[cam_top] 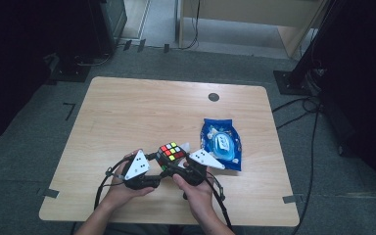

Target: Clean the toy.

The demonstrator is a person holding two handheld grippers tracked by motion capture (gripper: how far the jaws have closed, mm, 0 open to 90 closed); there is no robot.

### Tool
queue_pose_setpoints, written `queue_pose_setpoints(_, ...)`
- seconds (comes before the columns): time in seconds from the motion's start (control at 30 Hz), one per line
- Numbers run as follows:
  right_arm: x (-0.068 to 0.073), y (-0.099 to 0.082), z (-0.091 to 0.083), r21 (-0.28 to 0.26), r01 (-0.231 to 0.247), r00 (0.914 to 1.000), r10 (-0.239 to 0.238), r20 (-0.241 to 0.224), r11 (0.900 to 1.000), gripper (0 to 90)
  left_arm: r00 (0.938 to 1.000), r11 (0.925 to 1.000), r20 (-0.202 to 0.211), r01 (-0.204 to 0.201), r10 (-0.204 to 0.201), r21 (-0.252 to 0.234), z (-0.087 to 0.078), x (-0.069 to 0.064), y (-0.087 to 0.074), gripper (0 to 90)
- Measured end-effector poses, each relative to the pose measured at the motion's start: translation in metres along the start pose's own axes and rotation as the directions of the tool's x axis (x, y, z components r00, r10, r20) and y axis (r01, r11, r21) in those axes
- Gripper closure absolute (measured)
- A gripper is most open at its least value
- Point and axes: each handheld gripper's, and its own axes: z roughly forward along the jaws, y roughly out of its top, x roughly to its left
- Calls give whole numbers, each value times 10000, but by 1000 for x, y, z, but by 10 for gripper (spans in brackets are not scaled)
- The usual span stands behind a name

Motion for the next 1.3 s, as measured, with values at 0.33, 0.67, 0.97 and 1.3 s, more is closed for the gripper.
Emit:
queue_pose_setpoints(0.33,7,-6,4,112,83,9995,-79,-320,9999,337,9992,9998,-334,-212,214,58,-1,-1,0,338)
queue_pose_setpoints(0.67,-4,13,-6,-107,331,9958,-339,-846,9994,335,9917,9957,-960,888,-859,266,-20,39,-11,340)
queue_pose_setpoints(0.97,-34,-16,23,2766,2599,9582,-2826,449,9252,415,9851,9918,-1201,1261,-1230,190,-29,52,-16,340)
queue_pose_setpoints(1.3,-46,-28,31,4460,3044,9283,-3671,590,8417,696,9904,9931,-756,1169,-1156,127,-26,44,-13,340)
